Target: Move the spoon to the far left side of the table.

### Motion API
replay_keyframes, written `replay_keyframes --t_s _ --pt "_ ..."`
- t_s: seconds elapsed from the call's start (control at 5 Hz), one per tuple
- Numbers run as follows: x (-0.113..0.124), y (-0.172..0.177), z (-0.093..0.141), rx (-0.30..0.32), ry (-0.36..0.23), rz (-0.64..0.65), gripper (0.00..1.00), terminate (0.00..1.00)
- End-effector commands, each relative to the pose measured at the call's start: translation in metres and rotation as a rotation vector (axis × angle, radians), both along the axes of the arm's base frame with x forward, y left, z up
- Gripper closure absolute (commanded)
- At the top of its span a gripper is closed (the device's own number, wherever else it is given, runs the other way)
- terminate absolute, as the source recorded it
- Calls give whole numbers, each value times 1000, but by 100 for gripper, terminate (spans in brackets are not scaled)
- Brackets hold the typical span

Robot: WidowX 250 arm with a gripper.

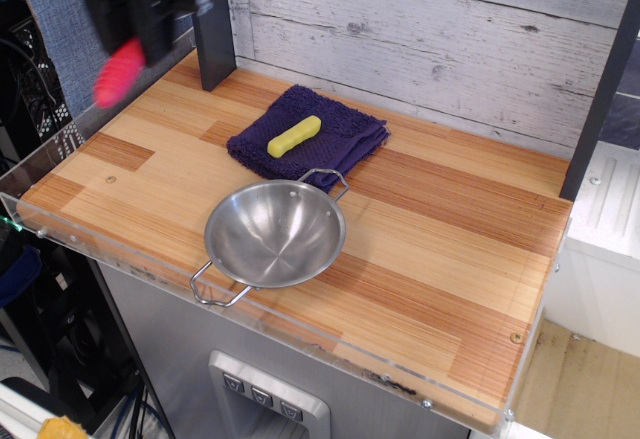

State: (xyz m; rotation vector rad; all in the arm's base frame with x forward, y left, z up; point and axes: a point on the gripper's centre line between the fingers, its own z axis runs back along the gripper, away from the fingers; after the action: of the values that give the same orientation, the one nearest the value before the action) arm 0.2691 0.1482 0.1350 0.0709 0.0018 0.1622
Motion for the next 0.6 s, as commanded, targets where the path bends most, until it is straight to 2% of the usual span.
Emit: replay_keyframes --t_s 0.0,0.2,0.4 --pt "2 49 -37 142 -9 1 100 0" --pt "5 55 -59 160 -23 14 100 0" --pt "11 52 -96 140 33 22 100 0"
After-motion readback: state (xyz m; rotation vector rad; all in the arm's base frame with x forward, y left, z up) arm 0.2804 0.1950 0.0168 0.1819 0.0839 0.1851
